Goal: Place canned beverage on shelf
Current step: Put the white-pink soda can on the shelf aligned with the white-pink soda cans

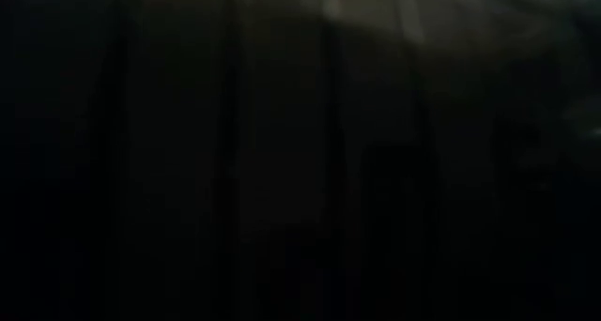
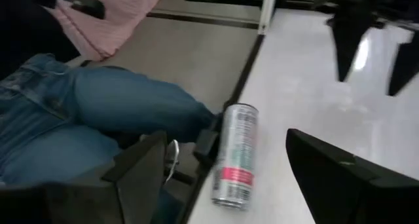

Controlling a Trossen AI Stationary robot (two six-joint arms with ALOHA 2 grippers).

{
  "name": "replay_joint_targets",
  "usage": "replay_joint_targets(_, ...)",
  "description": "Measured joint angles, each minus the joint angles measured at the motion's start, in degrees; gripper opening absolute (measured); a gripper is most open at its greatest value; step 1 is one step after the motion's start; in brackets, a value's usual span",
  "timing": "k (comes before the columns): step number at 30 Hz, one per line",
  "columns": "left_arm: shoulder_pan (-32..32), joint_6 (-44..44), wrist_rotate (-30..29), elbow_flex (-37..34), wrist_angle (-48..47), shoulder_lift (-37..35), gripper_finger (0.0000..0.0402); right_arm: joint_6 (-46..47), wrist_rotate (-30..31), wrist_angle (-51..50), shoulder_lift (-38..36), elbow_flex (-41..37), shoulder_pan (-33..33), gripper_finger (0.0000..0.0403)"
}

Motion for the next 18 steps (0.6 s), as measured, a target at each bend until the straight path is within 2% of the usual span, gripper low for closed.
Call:
replay_joint_targets(5,0.0,0.1,0.0,0.0,0.0,0.0,0.0309,0.5,0.8,4.5,0.0,-2.1,2.9,0.0303)
replay_joint_targets(10,0.0,0.1,0.0,0.0,0.0,0.0,0.0309,0.5,2.1,14.0,0.7,-4.8,4.6,0.0303)
replay_joint_targets(13,0.0,0.1,0.0,0.0,0.0,0.0,0.0309,0.5,2.4,16.1,2.2,-5.2,5.2,0.0303)
replay_joint_targets(18,0.0,0.2,-0.1,0.0,0.0,0.0,0.0309,1.8,6.4,16.3,6.1,-5.2,5.2,0.0303)
